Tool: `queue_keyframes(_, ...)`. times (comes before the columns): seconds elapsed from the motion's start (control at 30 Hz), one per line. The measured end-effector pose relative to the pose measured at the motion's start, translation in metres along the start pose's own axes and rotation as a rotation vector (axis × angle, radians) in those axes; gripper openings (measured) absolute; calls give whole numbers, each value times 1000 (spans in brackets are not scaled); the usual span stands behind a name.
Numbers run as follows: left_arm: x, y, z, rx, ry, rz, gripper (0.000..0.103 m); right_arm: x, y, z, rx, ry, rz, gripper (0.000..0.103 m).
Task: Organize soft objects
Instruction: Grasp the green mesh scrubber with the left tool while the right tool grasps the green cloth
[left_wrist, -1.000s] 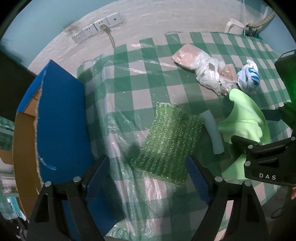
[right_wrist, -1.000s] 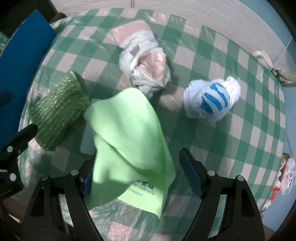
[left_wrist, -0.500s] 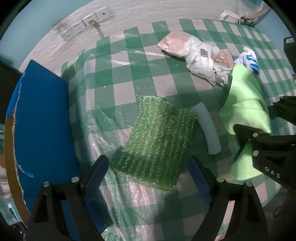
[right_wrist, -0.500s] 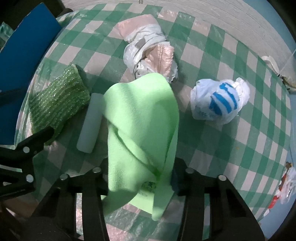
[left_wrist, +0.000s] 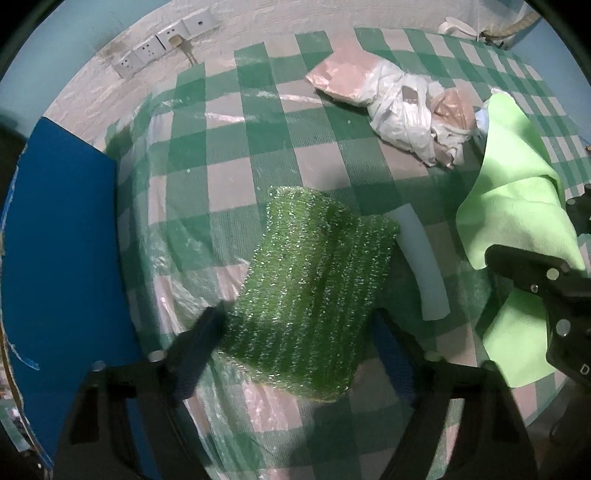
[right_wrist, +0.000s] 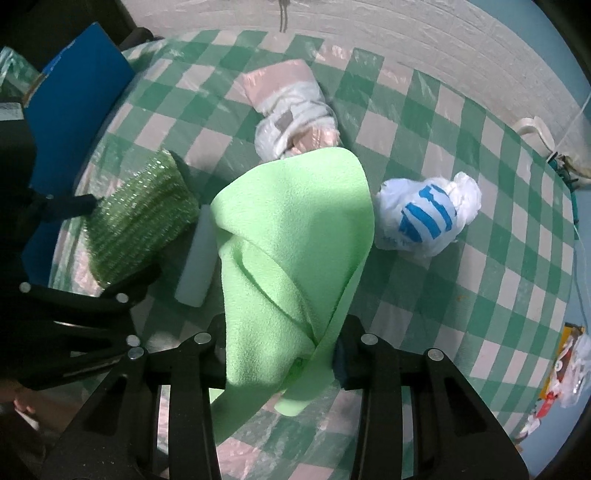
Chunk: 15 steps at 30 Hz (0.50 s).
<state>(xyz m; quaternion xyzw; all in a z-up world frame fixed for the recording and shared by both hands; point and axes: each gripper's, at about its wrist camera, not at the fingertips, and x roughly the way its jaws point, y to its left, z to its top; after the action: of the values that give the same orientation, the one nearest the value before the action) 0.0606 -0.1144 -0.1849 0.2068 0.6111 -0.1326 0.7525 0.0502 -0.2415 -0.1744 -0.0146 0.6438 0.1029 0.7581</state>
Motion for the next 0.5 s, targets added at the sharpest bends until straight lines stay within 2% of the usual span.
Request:
queue_keyframes(0.03, -1, 1, 0, 2, -8, 9, 58, -1, 1, 1, -2, -1, 2, 38)
queue_keyframes(0.07, -3, 1, -1, 6, -15, 20, 52, -2, 1, 1, -2, -3, 4, 38)
queue_keyframes(0.13, -5, 2, 0, 9, -18, 18, 31, -4, 2, 4, -5, -5, 8, 38)
queue_keyframes(0.23, -5, 5, 1, 6, -10, 19, 18, -5, 2, 4, -5, -10, 6, 38)
queue_keyframes(0.3, -6, 8, 2, 0, -10, 11, 17, -8, 1, 2, -7, -17, 5, 38)
queue_keyframes(0.5, -21, 3, -1, 16, -40, 56, 16, -22, -1, 6, -15, -37, -6, 38)
